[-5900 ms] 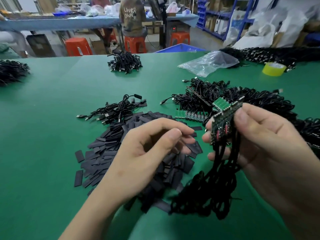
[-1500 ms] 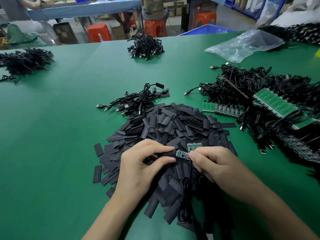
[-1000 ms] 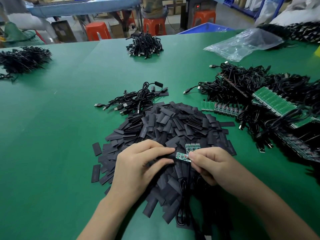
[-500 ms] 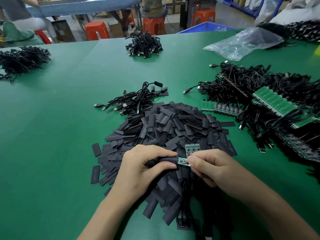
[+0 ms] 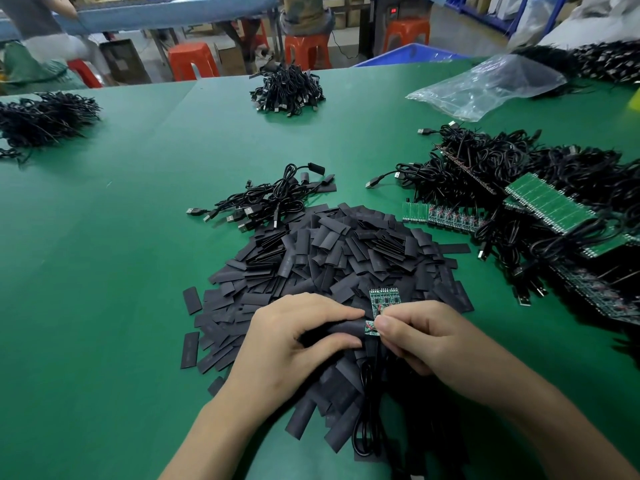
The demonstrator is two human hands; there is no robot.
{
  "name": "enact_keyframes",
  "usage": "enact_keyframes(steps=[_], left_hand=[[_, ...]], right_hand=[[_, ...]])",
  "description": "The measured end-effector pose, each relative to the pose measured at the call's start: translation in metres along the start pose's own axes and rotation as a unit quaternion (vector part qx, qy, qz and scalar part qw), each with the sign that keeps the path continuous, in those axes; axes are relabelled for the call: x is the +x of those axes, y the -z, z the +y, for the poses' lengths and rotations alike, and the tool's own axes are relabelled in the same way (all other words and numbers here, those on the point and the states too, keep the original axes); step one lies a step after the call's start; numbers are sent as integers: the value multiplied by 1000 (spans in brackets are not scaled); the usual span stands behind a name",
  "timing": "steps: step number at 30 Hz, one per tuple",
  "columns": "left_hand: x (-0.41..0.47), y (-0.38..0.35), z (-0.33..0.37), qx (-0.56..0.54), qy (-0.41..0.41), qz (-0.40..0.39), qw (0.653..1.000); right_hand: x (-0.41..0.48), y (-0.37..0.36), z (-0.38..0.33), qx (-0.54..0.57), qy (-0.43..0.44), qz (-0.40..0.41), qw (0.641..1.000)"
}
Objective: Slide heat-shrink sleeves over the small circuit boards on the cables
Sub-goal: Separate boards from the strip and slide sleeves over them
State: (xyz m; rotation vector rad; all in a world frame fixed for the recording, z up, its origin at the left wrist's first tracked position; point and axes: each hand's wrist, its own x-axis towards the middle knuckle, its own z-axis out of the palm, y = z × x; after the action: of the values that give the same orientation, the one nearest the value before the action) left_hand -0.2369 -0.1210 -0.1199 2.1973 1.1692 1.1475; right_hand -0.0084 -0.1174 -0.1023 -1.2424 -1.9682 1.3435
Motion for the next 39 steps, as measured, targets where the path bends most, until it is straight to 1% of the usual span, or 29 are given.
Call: enact_keyframes(steps=[5,9,12,18,24,30,35,39], left_hand=[[-1,2,-1,29,-14,21,999],[-1,2,-2,8,-3,41,999],[-2,3,-3,1,8,47,999],[-3,2,0,-15,9,53,998],[-3,-2,5,23,-27,61,998],[-4,-6,3,35,-52,46,997],[-4,-7,2,20,-44,49,998],[-4,-5,3,10,-17,63,998]], right_hand=[[0,0,-3,16,6,5,1000],[-1,-1,-5,33,17,23,999],[0,-3,-5,8,26,39,999],[-1,-5,-5,15,38,63,997],[-1,-4,-3,18,40,53,998],[1,-7,-3,11,46,49,998],[0,-7,-3,11,54,57,997],[-1,-6,-6,68,50,92,992]])
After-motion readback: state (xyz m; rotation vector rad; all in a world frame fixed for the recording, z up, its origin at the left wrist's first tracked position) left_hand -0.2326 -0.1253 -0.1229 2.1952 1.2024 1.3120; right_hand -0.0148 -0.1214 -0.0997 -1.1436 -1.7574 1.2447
